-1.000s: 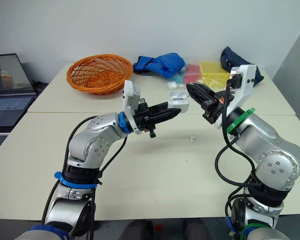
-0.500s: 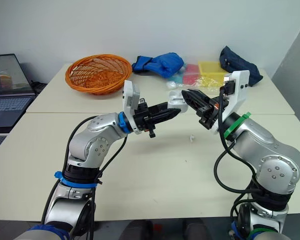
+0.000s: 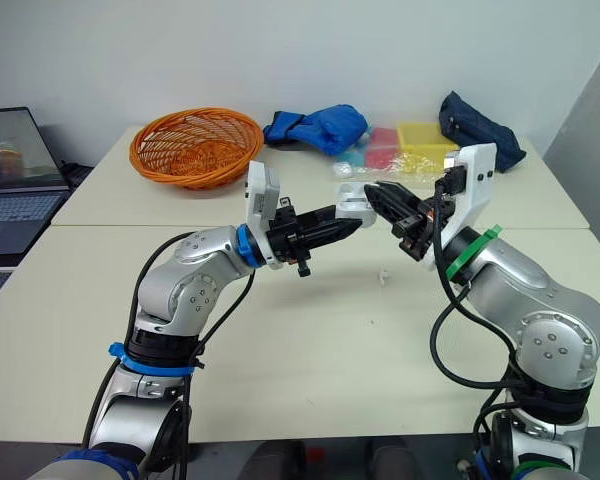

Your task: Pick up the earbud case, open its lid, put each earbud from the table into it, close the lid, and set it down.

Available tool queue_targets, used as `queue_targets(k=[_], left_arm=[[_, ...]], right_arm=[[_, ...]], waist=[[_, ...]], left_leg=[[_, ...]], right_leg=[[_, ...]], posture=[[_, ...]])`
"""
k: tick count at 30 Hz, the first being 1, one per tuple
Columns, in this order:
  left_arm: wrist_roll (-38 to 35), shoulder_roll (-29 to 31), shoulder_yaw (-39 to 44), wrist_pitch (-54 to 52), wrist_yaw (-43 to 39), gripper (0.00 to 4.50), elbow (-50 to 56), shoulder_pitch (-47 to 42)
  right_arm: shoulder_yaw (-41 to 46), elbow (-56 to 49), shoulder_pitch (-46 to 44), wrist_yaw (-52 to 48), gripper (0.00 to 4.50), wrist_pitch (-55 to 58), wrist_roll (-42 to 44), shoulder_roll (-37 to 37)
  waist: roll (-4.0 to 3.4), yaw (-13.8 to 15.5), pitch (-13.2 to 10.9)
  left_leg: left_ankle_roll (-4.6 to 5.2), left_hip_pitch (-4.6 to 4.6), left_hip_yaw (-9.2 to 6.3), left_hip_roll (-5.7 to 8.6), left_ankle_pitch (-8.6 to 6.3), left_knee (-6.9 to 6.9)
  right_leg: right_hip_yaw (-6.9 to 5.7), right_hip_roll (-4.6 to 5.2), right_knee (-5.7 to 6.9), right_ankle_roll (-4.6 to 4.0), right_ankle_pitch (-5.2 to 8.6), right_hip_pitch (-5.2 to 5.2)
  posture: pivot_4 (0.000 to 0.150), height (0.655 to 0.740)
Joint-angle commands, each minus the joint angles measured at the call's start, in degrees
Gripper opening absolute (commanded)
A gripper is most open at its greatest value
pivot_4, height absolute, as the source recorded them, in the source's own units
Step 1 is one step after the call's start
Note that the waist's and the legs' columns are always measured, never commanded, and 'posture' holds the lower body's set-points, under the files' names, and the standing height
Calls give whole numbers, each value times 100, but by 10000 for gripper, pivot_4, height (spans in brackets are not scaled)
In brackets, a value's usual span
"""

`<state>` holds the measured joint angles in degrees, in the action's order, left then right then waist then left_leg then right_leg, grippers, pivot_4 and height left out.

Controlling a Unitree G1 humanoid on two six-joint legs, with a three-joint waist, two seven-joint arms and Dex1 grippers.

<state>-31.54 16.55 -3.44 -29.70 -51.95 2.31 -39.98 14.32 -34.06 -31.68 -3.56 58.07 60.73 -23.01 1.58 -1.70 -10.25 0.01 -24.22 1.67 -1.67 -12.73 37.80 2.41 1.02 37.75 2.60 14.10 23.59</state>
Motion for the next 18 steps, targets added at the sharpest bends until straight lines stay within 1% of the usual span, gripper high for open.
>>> queue_targets(k=[1, 11, 18], left_arm=[[-145, -39, 128, 57, 23, 7405, 198, -103], [-155, -39, 146, 53, -5, 7405, 166, -137], [-146, -44, 145, 55, -29, 7405, 145, -158]], right_arm=[[-37, -116, 45, -31, 3788, -164, 1, -103], [-209, -213, 177, -10, 3788, -303, 16, -271], [-301, -319, 247, -66, 3788, -362, -15, -387]], waist=[[0, 0, 0], [0, 2, 0], [0, 2, 0]], left_leg=[[0, -3, 0, 0, 0, 0], [0, -51, 0, 1, 0, 3], [0, -53, 0, 1, 0, 2]], right_leg=[[0, 0, -1, 0, 0, 2], [0, -1, 3, 3, -2, 51], [-1, -1, 1, 3, -2, 52]], posture=[[1500, 7400], [1500, 7400], [1500, 7400]])
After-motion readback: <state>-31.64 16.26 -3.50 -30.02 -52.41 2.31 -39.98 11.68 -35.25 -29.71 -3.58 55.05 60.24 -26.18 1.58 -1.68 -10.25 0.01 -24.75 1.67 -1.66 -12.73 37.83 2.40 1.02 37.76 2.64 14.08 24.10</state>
